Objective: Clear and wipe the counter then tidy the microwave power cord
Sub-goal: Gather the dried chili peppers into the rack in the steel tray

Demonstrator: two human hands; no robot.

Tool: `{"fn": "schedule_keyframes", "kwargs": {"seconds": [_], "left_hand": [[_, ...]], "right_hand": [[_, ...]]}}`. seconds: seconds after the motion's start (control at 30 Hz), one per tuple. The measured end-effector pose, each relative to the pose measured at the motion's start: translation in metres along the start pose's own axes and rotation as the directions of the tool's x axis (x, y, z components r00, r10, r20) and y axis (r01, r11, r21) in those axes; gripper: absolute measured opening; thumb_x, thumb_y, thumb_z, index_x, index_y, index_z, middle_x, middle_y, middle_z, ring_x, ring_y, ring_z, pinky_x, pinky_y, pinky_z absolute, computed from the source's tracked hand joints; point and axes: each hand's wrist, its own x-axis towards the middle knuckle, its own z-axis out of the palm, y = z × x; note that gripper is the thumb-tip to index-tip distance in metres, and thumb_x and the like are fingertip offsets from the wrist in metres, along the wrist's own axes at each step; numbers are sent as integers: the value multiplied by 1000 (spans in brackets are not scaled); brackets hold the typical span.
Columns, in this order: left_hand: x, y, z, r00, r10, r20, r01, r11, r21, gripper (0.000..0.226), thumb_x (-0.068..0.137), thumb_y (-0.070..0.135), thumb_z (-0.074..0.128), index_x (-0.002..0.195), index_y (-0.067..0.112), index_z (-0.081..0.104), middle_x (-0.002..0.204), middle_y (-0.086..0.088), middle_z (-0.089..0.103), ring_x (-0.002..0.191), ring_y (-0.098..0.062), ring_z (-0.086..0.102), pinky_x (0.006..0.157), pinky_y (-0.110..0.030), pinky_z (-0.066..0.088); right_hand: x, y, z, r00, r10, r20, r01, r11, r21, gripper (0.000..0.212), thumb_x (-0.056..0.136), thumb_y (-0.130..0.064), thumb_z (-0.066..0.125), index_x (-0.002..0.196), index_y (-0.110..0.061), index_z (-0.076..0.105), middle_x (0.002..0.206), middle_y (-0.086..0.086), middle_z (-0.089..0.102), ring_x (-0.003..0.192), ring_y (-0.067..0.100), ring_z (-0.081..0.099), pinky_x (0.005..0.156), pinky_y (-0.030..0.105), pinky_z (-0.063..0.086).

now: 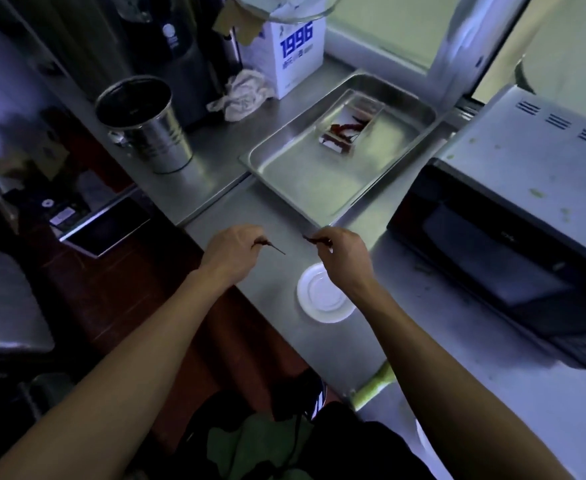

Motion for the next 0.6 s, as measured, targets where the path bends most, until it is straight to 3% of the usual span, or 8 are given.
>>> {"fn": "schedule_keyframes", "kwargs": {"seconds": [0.4,0.6], "left_hand": [[99,23,14,966,246,83,-245,969,-23,21,85,14,58,97,24,71,99,3,72,95,-25,66,79,-39,54],[183,-7,13,945,303,124,-287,949,-130,18,86,11,62,97,23,70,98,2,70,91,-24,64,79,-40,53]], "right_hand": [[53,31,-8,977,166,-130,-166,986,13,24,85,-10,60,104,-18,73,100,4,72,92,25,65,78,38,53],[113,26,3,941,244,-233,-249,968,6,23,84,-9,61,102,-19,73,97,3,72,88,25,66,75,39,54]]}}
